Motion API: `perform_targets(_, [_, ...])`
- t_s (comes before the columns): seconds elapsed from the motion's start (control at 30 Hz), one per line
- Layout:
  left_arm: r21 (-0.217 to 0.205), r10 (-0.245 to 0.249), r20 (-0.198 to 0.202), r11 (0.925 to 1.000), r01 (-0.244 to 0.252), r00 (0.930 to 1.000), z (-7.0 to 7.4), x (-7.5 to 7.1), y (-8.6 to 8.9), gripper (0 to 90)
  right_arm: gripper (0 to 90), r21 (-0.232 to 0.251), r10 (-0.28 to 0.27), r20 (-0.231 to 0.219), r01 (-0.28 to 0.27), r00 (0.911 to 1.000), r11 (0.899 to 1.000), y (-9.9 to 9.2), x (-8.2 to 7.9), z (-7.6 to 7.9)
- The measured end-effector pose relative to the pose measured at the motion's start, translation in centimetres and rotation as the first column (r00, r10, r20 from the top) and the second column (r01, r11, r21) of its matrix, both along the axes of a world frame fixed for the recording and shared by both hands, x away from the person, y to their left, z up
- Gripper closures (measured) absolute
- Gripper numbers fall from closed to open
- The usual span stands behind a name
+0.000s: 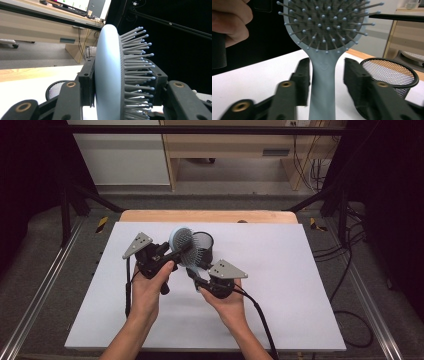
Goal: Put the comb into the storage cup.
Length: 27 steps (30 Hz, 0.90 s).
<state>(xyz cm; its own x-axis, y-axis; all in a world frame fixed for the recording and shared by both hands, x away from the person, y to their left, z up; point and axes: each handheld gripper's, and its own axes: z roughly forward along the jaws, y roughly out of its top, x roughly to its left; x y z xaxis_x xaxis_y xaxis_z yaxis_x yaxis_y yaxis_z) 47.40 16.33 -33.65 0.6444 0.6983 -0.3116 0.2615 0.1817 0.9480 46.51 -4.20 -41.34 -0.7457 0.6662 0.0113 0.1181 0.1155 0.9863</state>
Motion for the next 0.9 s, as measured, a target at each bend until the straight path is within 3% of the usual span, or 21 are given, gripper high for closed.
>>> perform_targets(0.17, [0.030,0.012,0.021,0.9995,-0.012,0.9997,0.3,-0.1,0.0,51.0,33.6,-0.034,-0.019,-0.014,0.018,0.9997,0.999,-0.3,-0.1,0.1])
perform_targets(0.33, [0.057,0.023,0.059,0.9981,-0.026,0.9980,0.8,-0.1,0.0,50.9,21.5,-0.082,-0.004,-0.023,0.002,0.9997,0.997,-1.1,-0.5,0.6])
perform_targets(0.5, [0.074,0.024,0.077,0.9968,-0.030,0.9968,1.3,-0.2,-0.1,50.8,16.0,-0.108,-0.019,-0.021,0.016,0.9996,0.994,-2.4,-0.9,0.7])
perform_targets(0.63, [0.096,0.021,0.090,0.9949,-0.030,0.9957,1.9,0.0,-0.2,50.8,11.7,-0.104,-0.036,-0.048,0.031,0.9982,0.994,-4.2,-1.3,0.6])
perform_targets(0.73, [0.108,0.022,0.101,0.9936,-0.033,0.9947,2.3,0.3,-0.3,50.8,9.2,-0.124,-0.032,-0.054,0.025,0.9980,0.992,-5.4,-1.7,0.2])
perform_targets(0.8, [0.111,0.023,0.104,0.9932,-0.034,0.9943,2.5,0.5,-0.4,50.8,8.0,-0.164,-0.040,-0.066,0.029,0.9970,0.986,-6.7,-2.1,-0.3])
perform_targets(0.9, [0.120,0.024,0.116,0.9920,-0.038,0.9929,3.0,0.7,-0.5,50.7,8.1,-0.175,-0.048,-0.061,0.037,0.9970,0.984,-7.7,-2.5,-0.6])
